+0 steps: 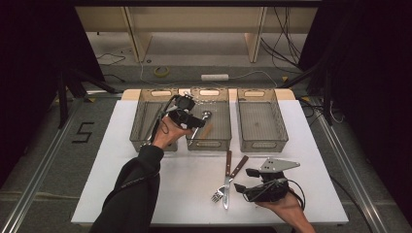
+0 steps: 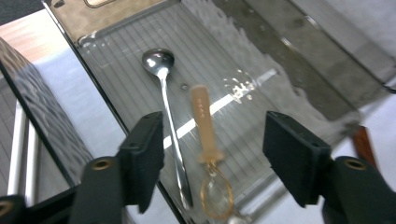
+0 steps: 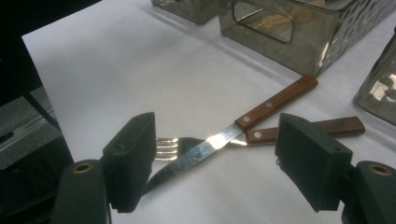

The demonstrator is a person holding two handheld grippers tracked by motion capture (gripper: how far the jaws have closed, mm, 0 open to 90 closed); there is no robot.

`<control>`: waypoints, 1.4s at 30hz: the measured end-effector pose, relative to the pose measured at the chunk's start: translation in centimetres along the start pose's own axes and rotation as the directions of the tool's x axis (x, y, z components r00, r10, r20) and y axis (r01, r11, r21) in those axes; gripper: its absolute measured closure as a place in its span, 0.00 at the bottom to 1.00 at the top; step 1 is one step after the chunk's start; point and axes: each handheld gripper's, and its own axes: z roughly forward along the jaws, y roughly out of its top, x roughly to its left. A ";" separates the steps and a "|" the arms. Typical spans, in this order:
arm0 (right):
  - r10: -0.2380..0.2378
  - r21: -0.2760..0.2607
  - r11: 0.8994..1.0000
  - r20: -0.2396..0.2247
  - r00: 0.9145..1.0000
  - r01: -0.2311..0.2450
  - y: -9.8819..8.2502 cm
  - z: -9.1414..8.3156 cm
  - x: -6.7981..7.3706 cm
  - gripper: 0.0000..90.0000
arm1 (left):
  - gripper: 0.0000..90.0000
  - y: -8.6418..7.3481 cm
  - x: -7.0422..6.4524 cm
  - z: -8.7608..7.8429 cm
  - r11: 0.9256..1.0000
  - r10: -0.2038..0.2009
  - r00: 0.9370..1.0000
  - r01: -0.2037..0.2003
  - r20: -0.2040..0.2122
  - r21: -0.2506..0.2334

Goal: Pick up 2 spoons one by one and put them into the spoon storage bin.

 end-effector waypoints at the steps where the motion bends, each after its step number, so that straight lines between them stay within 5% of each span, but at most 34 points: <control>1: -0.001 0.001 1.000 0.002 1.000 0.001 0.0 0.0 -0.1 0.34 | 0.38 -0.3 -0.1 -0.4 1.000 0.001 1.000 -0.001 0.004 -0.010; 12: 0.010 -0.013 1.000 0.031 0.999 -0.009 0.8 0.0 -0.8 0.34 | 0.27 -5.1 -0.3 -4.6 0.996 -0.014 0.999 0.017 0.036 -0.092; 20: 0.013 -0.006 1.000 0.036 0.999 -0.013 1.8 1.0 -1.7 0.36 | 0.25 -8.2 -1.8 -6.6 0.983 0.001 0.999 0.009 0.050 -0.183; 28: 0.007 0.014 1.000 0.037 0.999 -0.008 2.8 2.6 -2.6 0.46 | 0.23 -11.2 -2.6 -7.9 0.970 0.021 0.997 -0.004 0.068 -0.244; 32: 0.020 0.013 1.000 0.037 0.999 -0.021 3.3 3.3 -3.2 0.51 | 0.22 -13.1 -2.3 -8.5 0.963 -0.001 0.997 0.021 0.072 -0.270; 42: 0.027 0.047 0.998 0.050 0.998 -0.029 4.1 4.8 -4.0 0.63 | 0.22 -15.5 -2.3 -9.2 0.958 -0.006 0.997 0.027 0.075 -0.285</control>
